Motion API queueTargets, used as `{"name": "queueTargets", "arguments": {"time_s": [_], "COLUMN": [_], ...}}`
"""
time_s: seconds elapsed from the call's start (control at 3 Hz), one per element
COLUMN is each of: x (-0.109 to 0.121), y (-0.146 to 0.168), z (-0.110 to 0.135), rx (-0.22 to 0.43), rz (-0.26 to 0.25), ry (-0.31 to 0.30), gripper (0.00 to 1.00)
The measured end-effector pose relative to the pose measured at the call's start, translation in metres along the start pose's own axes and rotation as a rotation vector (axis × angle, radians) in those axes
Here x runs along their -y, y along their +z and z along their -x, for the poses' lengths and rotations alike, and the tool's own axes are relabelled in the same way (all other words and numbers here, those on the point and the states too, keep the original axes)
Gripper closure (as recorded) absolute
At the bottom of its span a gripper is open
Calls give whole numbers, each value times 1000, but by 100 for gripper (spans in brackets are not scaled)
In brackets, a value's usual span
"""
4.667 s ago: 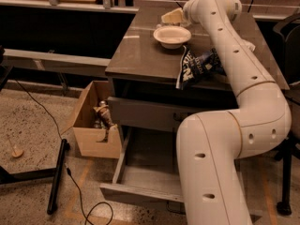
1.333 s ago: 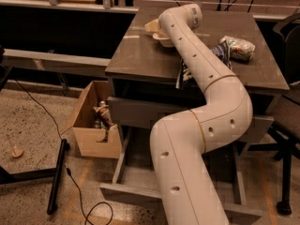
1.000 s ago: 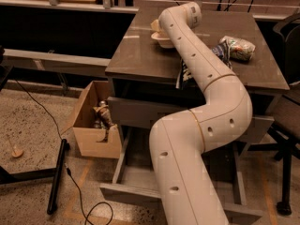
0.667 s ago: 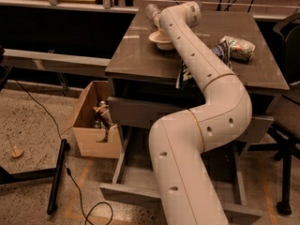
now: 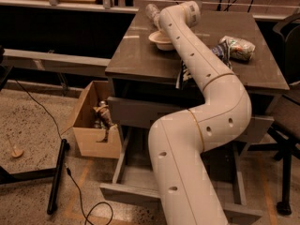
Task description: Place water bottle into middle drawer
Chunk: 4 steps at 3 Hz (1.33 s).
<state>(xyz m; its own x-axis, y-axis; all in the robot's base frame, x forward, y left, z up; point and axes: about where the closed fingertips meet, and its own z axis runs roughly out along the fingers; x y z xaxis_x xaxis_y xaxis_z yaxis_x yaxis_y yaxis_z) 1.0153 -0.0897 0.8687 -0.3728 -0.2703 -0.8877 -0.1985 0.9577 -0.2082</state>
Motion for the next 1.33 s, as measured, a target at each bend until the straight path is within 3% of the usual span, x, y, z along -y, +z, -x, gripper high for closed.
{"name": "queueTargets", "arguments": {"time_s": [0.33, 1.0, 1.33], "x": [6, 51, 77], "y": [-9, -80, -124], "z": [5, 32, 45], "rx": [9, 89, 162], "rz": [24, 179, 254], "ry": [-17, -59, -91], "gripper": [100, 100, 100]}}
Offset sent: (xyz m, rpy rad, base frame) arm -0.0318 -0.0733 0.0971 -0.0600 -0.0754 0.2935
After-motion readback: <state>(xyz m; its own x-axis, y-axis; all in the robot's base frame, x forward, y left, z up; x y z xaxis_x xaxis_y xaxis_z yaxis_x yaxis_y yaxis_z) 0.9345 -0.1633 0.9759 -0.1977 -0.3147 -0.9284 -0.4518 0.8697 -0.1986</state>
